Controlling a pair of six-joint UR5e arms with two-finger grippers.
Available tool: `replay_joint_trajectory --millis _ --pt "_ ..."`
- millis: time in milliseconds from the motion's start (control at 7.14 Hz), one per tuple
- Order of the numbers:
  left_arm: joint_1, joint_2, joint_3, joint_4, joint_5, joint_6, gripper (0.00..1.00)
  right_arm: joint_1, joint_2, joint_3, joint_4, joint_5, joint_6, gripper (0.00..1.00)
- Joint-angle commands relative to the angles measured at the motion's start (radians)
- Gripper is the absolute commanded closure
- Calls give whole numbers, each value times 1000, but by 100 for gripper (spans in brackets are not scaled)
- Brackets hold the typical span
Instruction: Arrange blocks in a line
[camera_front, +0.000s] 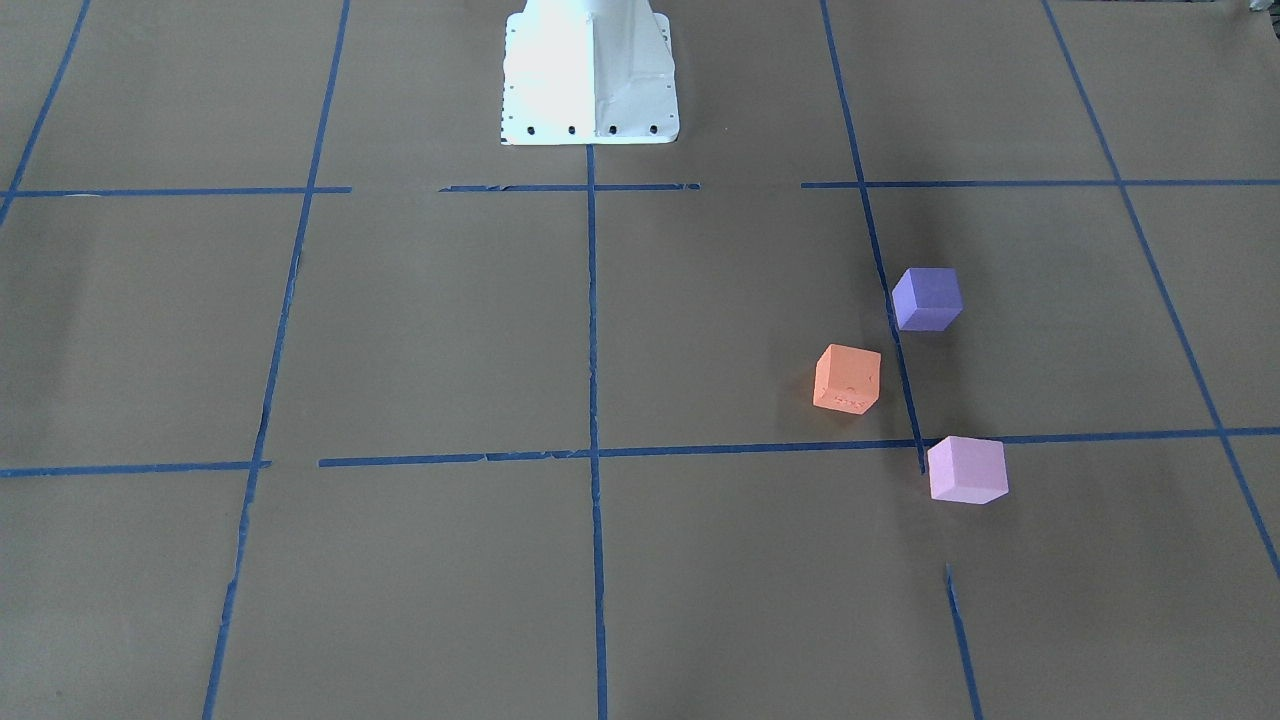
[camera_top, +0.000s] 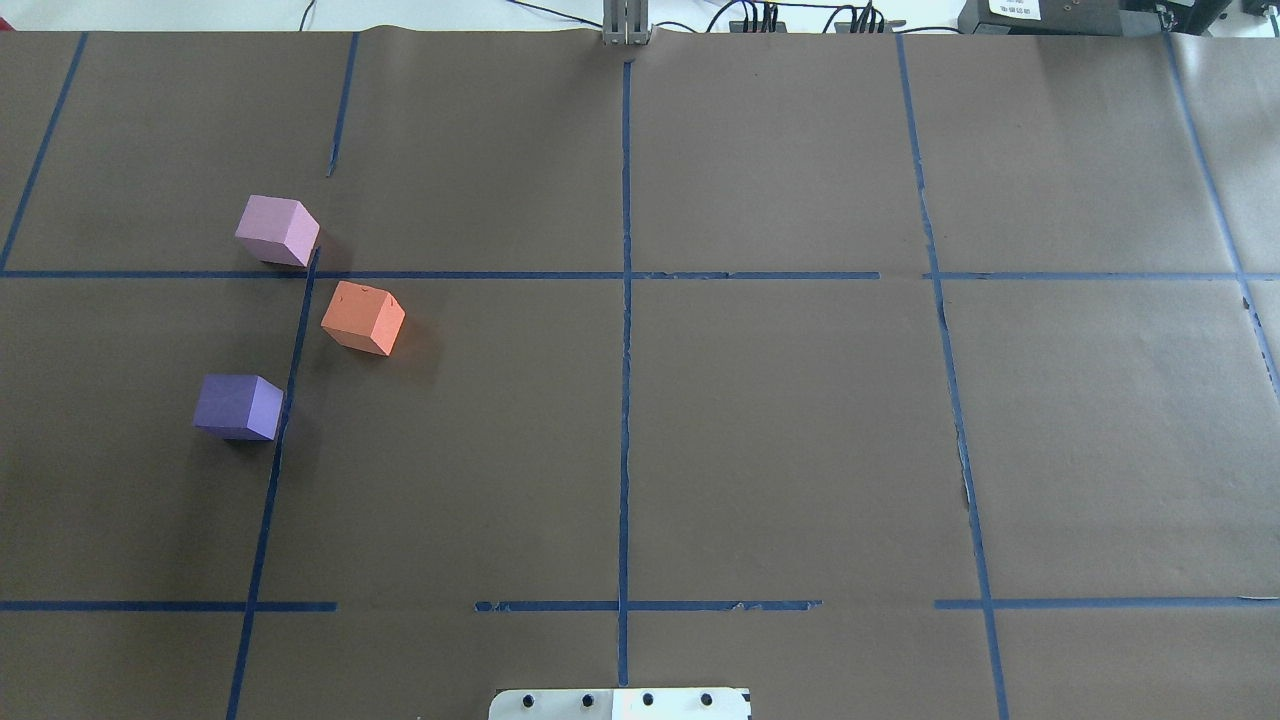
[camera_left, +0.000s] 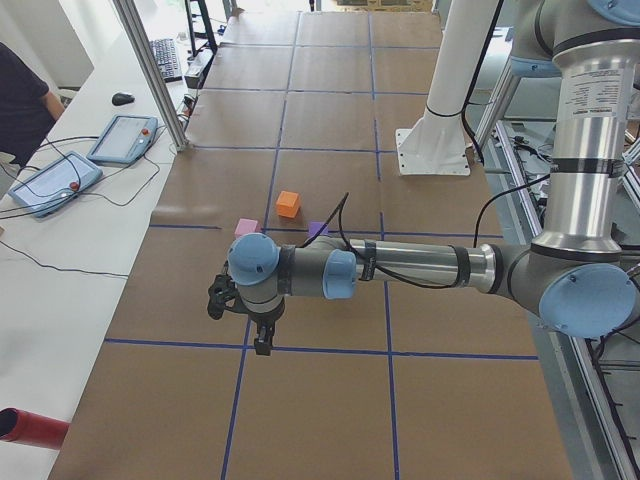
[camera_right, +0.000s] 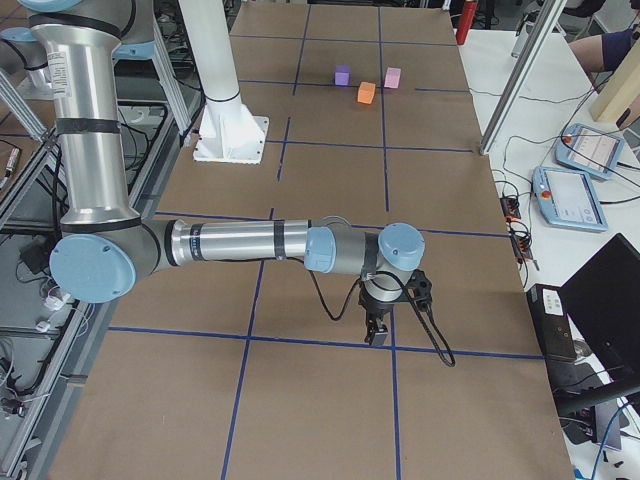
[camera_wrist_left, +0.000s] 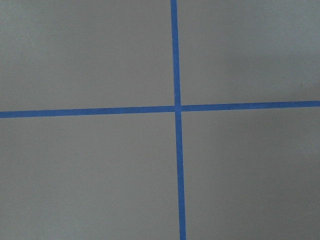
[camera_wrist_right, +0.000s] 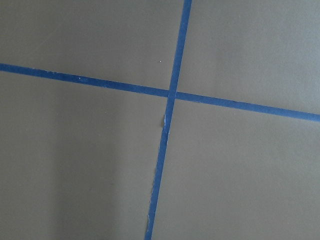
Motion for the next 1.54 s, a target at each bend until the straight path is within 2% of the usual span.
replay_joint_trajectory --millis 0,280,560,980,1260,1400 --pt "9 -13 -5 -13 0 -74 0 0 0 0 0 0 0 0" --pt "67 -36 -46 -12 0 -96 0 0 0 0 0 0 0 0" --pt "153 -111 -53 -9 0 -151 0 0 0 0 0 0 0 0" --pt "304 -227 -62 -9 2 -334 0 0 0 0 0 0 0 0" --pt "413 -309 -51 -6 5 -384 0 0 0 0 0 0 0 0" --pt "484 -352 -50 -6 9 -489 0 0 0 0 0 0 0 0"
